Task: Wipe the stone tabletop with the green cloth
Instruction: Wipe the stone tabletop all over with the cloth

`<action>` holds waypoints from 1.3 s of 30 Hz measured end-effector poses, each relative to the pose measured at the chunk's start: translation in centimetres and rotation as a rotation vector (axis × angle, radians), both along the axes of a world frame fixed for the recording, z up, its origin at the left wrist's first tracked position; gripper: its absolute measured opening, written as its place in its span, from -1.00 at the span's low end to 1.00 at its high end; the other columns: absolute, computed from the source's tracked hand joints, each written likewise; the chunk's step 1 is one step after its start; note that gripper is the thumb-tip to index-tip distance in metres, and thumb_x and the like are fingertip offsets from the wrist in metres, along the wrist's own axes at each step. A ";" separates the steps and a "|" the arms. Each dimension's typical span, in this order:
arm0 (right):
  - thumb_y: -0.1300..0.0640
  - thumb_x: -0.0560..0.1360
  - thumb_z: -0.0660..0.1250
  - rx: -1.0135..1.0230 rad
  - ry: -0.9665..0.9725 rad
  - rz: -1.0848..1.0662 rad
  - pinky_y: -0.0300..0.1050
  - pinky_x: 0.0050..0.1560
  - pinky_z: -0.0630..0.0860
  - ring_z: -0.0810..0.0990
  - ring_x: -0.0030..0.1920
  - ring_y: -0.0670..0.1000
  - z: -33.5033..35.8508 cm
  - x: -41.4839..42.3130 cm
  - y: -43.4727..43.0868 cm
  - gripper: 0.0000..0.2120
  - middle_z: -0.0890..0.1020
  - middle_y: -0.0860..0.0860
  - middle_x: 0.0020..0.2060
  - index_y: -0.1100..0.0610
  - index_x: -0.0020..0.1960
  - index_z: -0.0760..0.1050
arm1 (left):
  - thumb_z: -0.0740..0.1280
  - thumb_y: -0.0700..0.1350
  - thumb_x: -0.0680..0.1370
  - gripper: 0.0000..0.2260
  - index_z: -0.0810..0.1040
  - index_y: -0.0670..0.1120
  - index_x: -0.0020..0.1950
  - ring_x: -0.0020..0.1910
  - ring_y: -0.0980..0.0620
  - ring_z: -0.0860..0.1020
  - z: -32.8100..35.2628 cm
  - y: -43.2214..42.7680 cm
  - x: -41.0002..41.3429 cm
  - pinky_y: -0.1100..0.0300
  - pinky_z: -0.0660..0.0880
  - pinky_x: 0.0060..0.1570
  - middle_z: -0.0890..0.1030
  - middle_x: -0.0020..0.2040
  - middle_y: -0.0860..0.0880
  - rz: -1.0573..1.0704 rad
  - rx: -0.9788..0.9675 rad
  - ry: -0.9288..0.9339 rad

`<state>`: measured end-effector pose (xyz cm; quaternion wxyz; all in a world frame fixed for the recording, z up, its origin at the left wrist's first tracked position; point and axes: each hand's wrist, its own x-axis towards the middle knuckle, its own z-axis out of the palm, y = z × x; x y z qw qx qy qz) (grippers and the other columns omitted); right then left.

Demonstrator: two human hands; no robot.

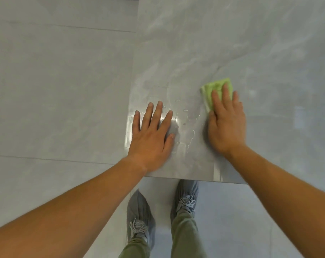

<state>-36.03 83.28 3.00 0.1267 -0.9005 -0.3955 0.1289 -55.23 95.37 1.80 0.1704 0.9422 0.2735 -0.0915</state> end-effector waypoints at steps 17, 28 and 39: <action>0.11 0.60 0.07 -0.030 -0.032 0.503 0.20 0.56 0.00 0.00 0.59 0.23 -0.5 -3.6 3.7 -0.45 0.09 0.06 0.60 0.04 0.59 0.15 | -0.06 0.13 0.66 -0.42 0.02 -0.08 0.64 0.61 -0.16 -0.23 0.1 -1.4 -4.3 -0.19 -0.16 0.55 -0.12 0.64 -0.18 -0.072 0.023 -0.008; 0.18 0.56 0.10 -0.009 -0.072 0.479 0.19 0.55 -0.02 0.06 0.57 0.26 -0.9 -3.7 10.9 -0.43 0.13 0.05 0.59 0.02 0.57 0.19 | 0.04 0.04 0.66 -0.51 0.29 -0.14 0.55 0.61 -0.18 0.03 0.3 -1.5 -5.4 -0.20 0.03 0.53 0.15 0.61 -0.20 -0.094 -0.042 -0.122; 0.11 0.57 0.06 -0.032 -0.054 0.187 0.21 0.55 -0.01 0.02 0.58 0.24 -0.1 -0.8 2.4 -0.43 0.08 0.05 0.60 0.03 0.58 0.16 | 0.03 0.08 0.67 -0.49 0.15 -0.09 0.60 0.62 -0.13 -0.10 1.3 10.2 2.5 -0.05 -0.16 0.56 0.00 0.64 -0.16 -0.036 -0.007 -0.117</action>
